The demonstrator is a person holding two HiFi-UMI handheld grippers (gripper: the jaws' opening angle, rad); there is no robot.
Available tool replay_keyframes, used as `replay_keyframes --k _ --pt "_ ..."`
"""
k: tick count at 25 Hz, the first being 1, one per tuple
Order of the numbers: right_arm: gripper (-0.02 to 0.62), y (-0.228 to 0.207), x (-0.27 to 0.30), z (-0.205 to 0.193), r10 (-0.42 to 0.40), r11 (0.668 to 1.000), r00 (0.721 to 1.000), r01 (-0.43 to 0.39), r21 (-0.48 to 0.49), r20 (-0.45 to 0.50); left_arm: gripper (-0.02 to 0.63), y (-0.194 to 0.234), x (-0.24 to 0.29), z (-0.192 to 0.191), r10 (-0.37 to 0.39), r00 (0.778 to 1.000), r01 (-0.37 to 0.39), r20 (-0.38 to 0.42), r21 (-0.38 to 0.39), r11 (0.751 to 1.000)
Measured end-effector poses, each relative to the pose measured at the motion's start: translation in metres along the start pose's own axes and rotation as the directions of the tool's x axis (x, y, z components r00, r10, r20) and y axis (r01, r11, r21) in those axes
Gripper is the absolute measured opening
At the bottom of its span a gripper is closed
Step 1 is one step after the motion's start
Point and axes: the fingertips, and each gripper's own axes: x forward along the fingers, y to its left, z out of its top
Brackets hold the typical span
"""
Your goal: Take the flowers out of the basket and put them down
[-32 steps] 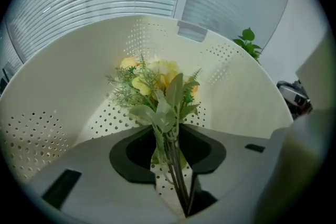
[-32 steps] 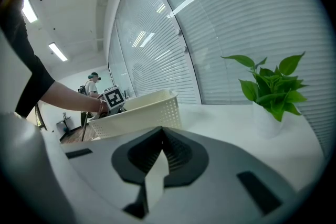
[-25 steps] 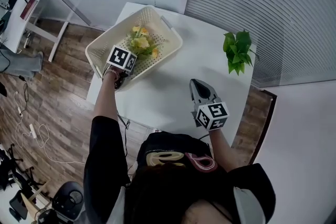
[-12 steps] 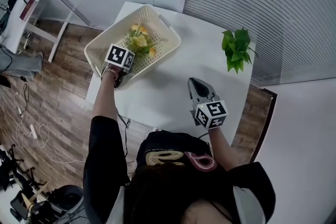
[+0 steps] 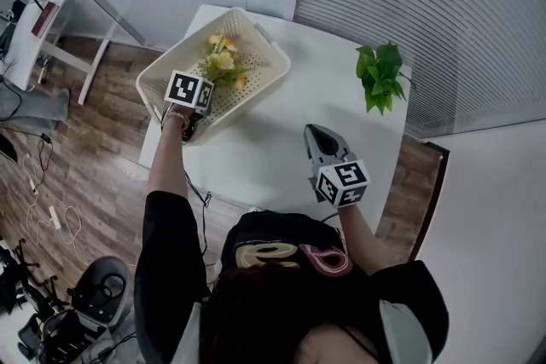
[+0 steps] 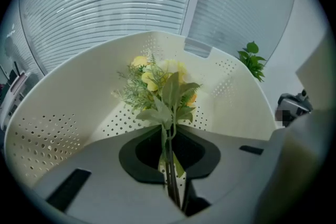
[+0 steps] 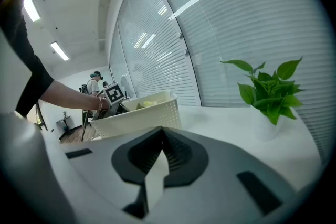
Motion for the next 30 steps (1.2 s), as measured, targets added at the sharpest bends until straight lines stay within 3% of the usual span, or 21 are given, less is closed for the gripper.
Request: replay_keyframes --k 7,12,19,24,30 --pt "0.010 0.011 -0.003 0.003 0.020 1.000 1.000 -0.020 -0.016 0.006 0.048 -0.006 -0.023 0.018 0.015 0.998 -0.018 0.057 0.052 0.998" --pt "0.010 0.013 -0.006 0.004 0.026 0.999 1.000 -0.026 -0.022 0.012 0.048 -0.005 -0.045 0.027 0.063 0.995 -0.071 0.078 0.102 0.992" --pt "0.010 0.023 -0.011 0.009 0.037 0.999 0.999 -0.036 -0.032 0.026 0.048 -0.003 -0.084 0.037 0.106 0.982 -0.123 0.155 0.108 0.986" --pt "0.010 0.029 -0.016 0.007 0.046 0.998 0.998 -0.045 -0.041 0.031 0.048 -0.015 -0.113 0.044 0.091 0.964 -0.119 0.251 0.098 0.988" --pt "0.010 0.037 -0.029 0.008 0.040 0.998 0.998 -0.038 -0.052 0.044 0.048 -0.047 -0.159 0.060 0.058 0.919 -0.103 0.389 0.095 0.990"
